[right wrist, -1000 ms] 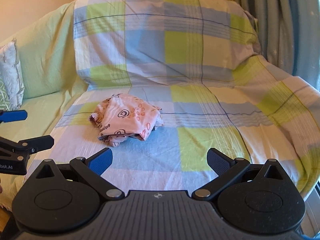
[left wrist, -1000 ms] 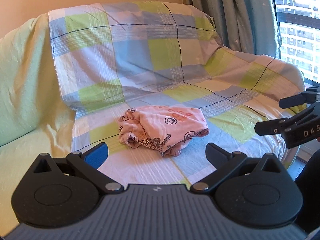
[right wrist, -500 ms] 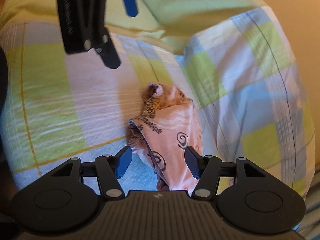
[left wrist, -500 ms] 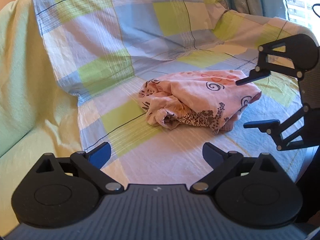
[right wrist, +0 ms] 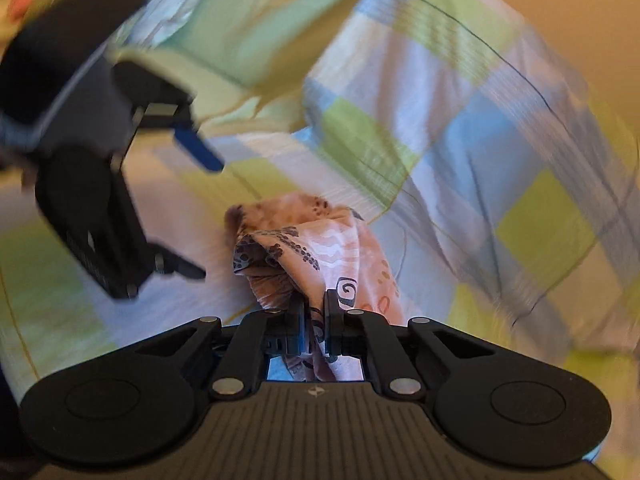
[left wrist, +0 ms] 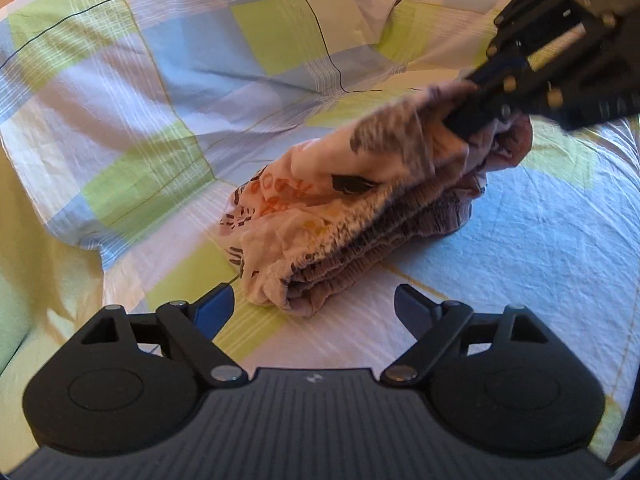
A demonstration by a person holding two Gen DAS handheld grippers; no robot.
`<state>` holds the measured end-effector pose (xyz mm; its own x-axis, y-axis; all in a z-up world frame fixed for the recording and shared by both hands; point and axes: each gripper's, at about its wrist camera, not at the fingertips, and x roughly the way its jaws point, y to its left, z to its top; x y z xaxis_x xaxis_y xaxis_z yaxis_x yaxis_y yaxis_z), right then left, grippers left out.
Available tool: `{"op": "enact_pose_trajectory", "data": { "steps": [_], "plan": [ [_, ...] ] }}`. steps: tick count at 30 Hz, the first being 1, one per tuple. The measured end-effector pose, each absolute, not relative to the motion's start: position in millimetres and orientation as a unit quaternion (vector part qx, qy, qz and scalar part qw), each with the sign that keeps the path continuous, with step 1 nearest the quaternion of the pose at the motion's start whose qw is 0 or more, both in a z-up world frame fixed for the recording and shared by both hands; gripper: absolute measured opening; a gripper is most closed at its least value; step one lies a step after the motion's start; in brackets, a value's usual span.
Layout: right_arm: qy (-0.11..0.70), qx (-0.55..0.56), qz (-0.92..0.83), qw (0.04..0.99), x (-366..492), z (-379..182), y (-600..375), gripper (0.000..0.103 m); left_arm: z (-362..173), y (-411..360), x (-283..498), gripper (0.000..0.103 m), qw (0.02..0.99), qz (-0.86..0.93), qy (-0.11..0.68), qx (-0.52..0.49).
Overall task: Fold clothes
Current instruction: 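Grasp the pink shirt edge with the right gripper while the left gripper grasps another edge, then lift the pink shirt with both grippers and shake it open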
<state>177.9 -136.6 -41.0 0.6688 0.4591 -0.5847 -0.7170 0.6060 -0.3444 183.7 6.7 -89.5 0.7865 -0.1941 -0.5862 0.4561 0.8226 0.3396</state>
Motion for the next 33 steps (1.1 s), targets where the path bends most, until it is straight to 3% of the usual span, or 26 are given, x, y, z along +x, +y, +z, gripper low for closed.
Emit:
{"op": "enact_pose_trajectory", "data": {
  "steps": [4,7,11,14,18,22,29,31,32,33],
  "plan": [
    [0.279,-0.120,0.291,0.907,224,-22,-194,0.005,-94,-8,197,0.070,0.914,-0.177,0.270,0.244],
    [0.337,-0.045,0.251,0.906,258,-43,-232,0.007,-97,-16,209,0.053,0.914,-0.180,0.273,0.241],
    [0.363,-0.026,0.199,0.910,266,-57,-260,0.033,-97,-22,221,0.033,0.916,-0.179,0.279,0.227],
    [0.326,-0.070,0.203,0.921,243,-54,-268,0.034,-89,-20,229,0.020,0.918,-0.178,0.278,0.219],
    [0.226,-0.237,0.316,0.890,189,-57,-233,0.033,-78,-13,237,0.020,0.924,-0.174,0.277,0.199],
    [0.149,-0.436,0.386,0.800,146,-89,-190,0.034,-75,-13,238,0.020,0.923,-0.175,0.279,0.201],
    [0.007,-0.726,0.300,0.618,145,-175,-166,0.034,-82,-14,234,0.021,0.922,-0.181,0.277,0.203],
    [0.004,-0.731,0.302,0.612,154,-178,-167,0.032,-84,-13,235,0.030,0.923,-0.182,0.275,0.200],
    [0.010,-0.721,0.309,0.621,157,-175,-166,0.026,-85,-13,235,0.035,0.923,-0.182,0.274,0.198],
    [0.020,-0.710,0.311,0.631,161,-172,-165,0.020,-86,-12,234,0.049,0.924,-0.180,0.274,0.196]
  ]
}}
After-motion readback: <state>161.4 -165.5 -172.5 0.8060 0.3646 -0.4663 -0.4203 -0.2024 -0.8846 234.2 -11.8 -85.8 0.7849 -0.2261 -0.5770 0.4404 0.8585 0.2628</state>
